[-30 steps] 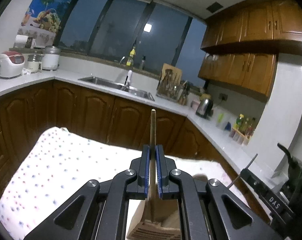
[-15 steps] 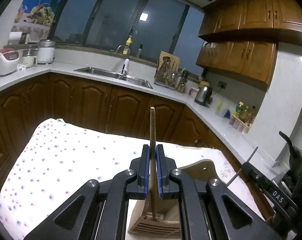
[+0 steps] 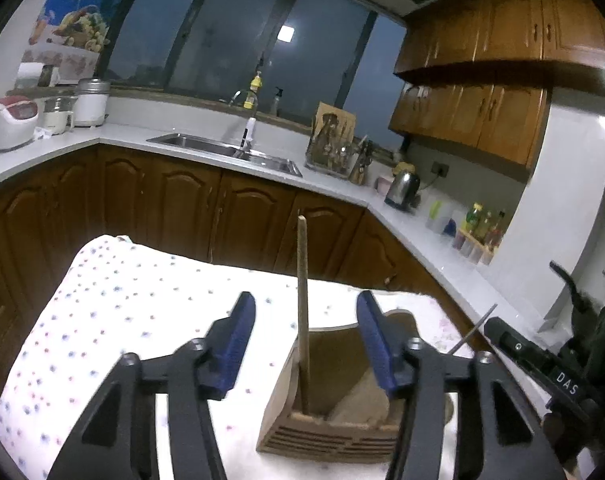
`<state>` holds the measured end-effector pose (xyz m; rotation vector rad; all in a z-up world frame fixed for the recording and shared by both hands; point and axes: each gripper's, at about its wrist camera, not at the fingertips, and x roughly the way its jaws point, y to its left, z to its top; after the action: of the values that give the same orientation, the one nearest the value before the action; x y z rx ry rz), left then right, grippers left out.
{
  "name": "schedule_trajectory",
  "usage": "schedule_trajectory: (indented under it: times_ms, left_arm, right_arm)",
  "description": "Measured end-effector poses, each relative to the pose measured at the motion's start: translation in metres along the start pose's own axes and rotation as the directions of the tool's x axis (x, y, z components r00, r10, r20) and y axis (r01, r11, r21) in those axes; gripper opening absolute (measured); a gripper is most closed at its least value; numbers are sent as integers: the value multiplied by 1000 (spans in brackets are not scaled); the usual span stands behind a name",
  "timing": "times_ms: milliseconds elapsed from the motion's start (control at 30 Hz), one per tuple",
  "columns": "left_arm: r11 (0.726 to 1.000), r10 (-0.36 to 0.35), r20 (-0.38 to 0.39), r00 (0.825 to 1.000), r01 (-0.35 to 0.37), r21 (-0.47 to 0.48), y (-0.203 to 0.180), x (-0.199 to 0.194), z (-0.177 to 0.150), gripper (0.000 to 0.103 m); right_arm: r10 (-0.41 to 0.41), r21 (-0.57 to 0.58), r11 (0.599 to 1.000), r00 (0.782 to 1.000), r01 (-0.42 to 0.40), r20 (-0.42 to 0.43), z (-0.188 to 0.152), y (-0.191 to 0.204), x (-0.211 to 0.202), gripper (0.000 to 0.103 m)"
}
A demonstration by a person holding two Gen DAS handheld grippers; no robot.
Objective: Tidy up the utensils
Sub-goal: 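Open the left tool while the right tool opens, releasing both chopsticks into the holder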
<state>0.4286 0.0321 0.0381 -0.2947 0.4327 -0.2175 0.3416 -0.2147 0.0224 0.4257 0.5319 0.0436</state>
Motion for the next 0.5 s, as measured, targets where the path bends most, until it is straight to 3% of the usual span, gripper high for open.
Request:
schedule_trajectory:
  times_ms: [33, 167, 233, 500]
  left_arm:
    - [1000, 4, 5, 1000, -4, -4, 2, -8, -1, 56]
    - [999, 27, 19, 999, -26, -25, 10, -37, -8, 75]
    - [998, 48, 23, 999, -47, -34, 14, -55, -15, 77]
    - [996, 71, -36, 997, -73, -49, 14, -122, -42, 83]
  right_arm:
    - [3, 2, 1000, 1000, -3, 3, 0, 0, -4, 71]
    - [22, 10, 1000, 1000, -22, 8, -5, 2, -26, 78]
    - [37, 17, 999, 999, -38, 6, -8, 3, -37, 89]
    - [70, -35, 997, 998, -70, 1, -26, 18, -96, 92]
